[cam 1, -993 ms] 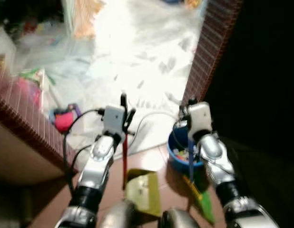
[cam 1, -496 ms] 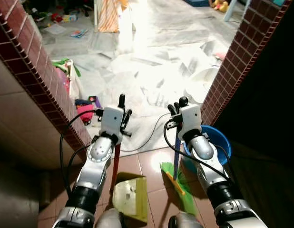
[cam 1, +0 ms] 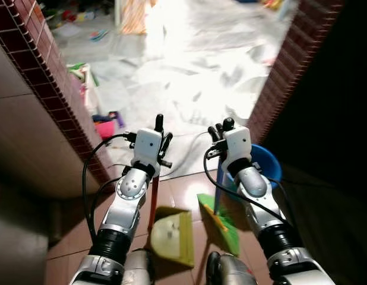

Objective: Sweep floor

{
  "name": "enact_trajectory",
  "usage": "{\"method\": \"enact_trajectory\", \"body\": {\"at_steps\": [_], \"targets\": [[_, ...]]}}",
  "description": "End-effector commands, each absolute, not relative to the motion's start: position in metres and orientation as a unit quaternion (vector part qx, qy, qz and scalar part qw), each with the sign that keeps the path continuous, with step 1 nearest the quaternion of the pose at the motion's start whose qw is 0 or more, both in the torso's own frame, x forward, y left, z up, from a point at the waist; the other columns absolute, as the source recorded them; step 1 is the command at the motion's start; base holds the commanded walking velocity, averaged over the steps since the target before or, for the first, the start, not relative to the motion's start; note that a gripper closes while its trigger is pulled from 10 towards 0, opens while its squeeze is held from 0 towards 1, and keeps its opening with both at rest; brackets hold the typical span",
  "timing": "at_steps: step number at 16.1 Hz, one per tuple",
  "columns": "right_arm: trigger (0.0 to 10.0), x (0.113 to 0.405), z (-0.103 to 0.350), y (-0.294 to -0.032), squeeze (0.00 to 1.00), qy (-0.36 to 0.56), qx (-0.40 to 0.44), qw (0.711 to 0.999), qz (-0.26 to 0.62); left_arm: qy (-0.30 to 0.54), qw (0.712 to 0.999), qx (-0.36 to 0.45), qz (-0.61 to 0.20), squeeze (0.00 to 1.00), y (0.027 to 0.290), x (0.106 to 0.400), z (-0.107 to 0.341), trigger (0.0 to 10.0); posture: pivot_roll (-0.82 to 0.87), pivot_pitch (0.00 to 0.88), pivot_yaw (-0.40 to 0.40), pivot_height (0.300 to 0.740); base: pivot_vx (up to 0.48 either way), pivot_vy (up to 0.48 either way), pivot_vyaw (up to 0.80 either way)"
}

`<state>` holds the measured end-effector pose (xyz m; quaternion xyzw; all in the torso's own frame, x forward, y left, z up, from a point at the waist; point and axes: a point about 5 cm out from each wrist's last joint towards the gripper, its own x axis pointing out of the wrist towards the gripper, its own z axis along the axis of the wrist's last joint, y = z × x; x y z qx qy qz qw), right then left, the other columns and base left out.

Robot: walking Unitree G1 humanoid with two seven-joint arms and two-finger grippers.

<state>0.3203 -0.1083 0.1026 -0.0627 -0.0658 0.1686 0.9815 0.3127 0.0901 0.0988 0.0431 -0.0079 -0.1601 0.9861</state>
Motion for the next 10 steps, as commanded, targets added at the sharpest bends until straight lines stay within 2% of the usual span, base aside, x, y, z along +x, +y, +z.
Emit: {"method": "enact_trajectory", "body": {"at_steps": [1, 3, 7, 10], "targets": [[10.0, 0.320, 0.102, -0.107, 0.00, -0.063, -0.061, 0.981, 0.172, -0.018, 0.986, 0.047, -0.161, 0.00, 0.088, 0.314, 0.103, 10.0, -0.05, 0.068, 0.020, 0.740, -0.315, 0.000, 0.00], [10.0, 0.320, 0.104, -0.106, 0.00, -0.066, -0.061, 0.980, 0.176, -0.019, 0.986, 0.047, -0.160, 0.00, 0.088, 0.314, 0.103, 10.0, -0.05, 0.069, 0.019, 0.740, -0.309, 0.000, 0.00], [10.0, 0.320, 0.106, -0.105, 0.00, -0.072, -0.066, 0.979, 0.181, -0.022, 0.987, 0.051, -0.150, 0.00, 0.091, 0.316, 0.104, 10.0, -0.05, 0.070, 0.016, 0.740, 0.000, 0.000, 0.00], [10.0, 0.321, 0.110, -0.106, 0.00, -0.083, -0.066, 0.980, 0.169, -0.048, 0.993, 0.055, -0.093, 0.00, 0.106, 0.321, 0.114, 10.0, -0.05, 0.070, 0.015, 0.740, 0.000, 0.000, 0.00]]}}
